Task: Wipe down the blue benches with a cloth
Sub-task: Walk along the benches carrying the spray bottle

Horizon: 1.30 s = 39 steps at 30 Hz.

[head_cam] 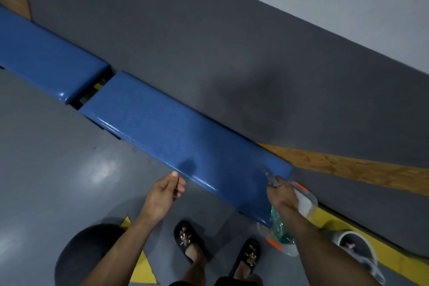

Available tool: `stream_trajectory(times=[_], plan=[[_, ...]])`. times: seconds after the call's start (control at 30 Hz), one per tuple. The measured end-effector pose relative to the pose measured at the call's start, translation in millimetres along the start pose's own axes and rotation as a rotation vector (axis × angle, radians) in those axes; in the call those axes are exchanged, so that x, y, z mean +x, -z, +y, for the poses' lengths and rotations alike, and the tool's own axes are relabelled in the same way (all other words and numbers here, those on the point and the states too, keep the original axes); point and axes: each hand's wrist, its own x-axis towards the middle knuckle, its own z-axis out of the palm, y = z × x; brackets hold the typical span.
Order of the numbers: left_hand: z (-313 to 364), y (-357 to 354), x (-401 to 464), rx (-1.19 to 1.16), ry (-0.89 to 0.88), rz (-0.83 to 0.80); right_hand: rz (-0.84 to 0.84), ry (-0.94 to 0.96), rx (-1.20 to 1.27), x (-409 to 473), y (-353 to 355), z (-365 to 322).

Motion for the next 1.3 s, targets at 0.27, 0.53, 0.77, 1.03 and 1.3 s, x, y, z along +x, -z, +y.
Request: stream_trajectory(times=[0.27, 0.53, 0.77, 1.03, 1.3], plan=[[-0.6, 35.8, 8.4, -0.005, -0.003, 0.033, -0.186, 0.208, -0.063, -44.8, -53.9, -48.4], [-2.7, 64.3, 8.1, -0.03, 0.018, 0.132, -0.275, 0.223, -0.127, -57.6, -101.1, -76.3], [12.5, 79.0, 31.9, -0.031, 0.014, 0.194, -0.173, 0.175, 0.049, 2.2, -77.4, -100.4], [44.9, 68.9, 77.4, 0.047, 0.028, 0.171, -0.08, 0.17, -0.008, 76.7, -47.2, -125.9], [65.5, 67.4, 100.2, 0.104, 0.06, 0.196, -0.34, 0.386, -0.199, 70.0, -74.7, -142.0]])
